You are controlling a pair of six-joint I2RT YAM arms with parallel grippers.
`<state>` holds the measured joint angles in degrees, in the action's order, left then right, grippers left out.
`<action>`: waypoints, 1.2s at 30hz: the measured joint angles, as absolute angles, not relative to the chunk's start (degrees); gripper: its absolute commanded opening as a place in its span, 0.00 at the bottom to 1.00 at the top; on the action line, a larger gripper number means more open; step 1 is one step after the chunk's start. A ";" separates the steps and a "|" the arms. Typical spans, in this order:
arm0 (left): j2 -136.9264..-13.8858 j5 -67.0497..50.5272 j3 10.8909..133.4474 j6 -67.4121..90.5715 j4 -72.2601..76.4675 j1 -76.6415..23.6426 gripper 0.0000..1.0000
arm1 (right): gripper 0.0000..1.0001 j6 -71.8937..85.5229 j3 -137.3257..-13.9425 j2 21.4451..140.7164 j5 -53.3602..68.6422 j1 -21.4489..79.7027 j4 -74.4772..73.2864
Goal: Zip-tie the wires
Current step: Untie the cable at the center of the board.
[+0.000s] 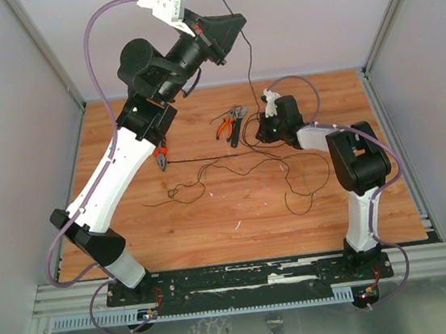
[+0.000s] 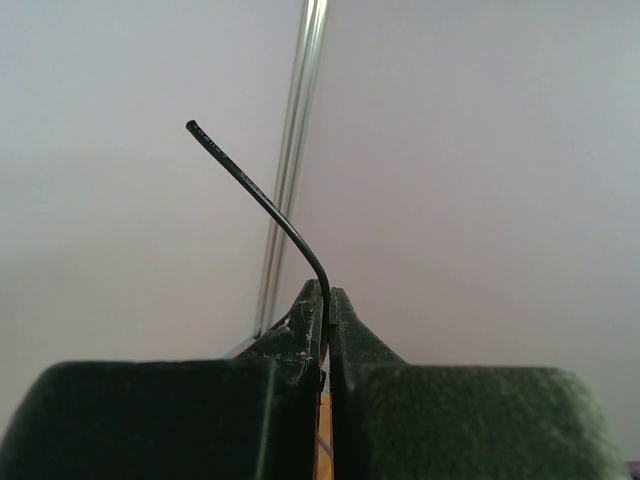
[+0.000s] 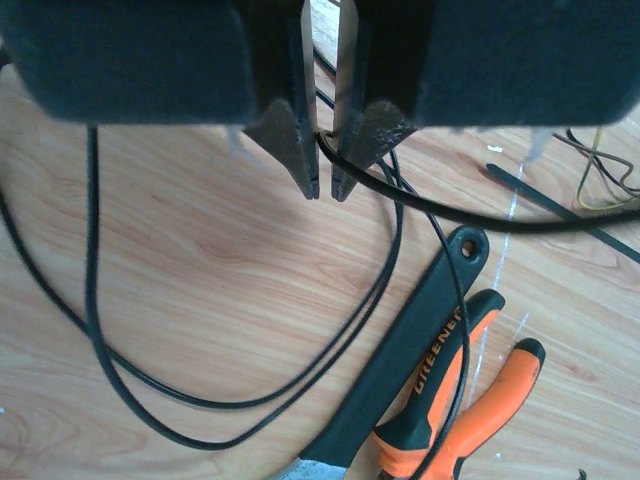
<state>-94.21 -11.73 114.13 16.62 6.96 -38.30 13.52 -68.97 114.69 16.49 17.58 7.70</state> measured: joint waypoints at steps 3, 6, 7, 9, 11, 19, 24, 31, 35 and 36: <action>-93.27 -11.38 113.40 16.29 6.63 -38.00 0.00 | 0.00 13.06 -69.06 114.63 15.77 17.58 6.90; -91.42 -10.50 111.50 15.92 6.26 -37.04 0.00 | 0.00 12.23 -71.02 114.26 14.20 17.41 3.55; -90.32 -10.13 110.17 15.90 6.26 -36.40 0.00 | 0.00 11.90 -72.38 113.99 13.50 17.19 2.04; -87.96 -9.67 107.15 16.14 6.42 -34.89 0.00 | 0.00 10.96 -76.20 113.56 11.73 16.49 -1.34; -85.19 -9.19 103.59 16.67 6.72 -32.93 0.00 | 0.00 9.21 -82.26 113.34 9.04 15.66 -5.96; -74.54 -5.78 89.36 17.98 8.80 -26.41 0.00 | 0.00 -1.80 -110.04 112.90 -8.43 14.31 -20.14; -71.00 -3.77 83.09 18.57 9.87 -24.62 0.00 | 0.04 -7.49 -116.68 110.76 -15.49 14.26 -24.62; -66.24 0.25 74.94 19.42 9.30 -20.40 0.00 | 0.07 -10.87 -110.52 105.71 -20.75 13.43 -25.32; -62.30 3.05 71.57 20.08 7.29 -15.75 0.00 | 0.13 -10.79 -104.60 104.12 -21.61 11.11 -23.77; -61.21 3.57 70.78 20.36 6.94 -14.22 0.00 | 0.13 -10.76 -102.78 103.61 -21.82 10.44 -23.03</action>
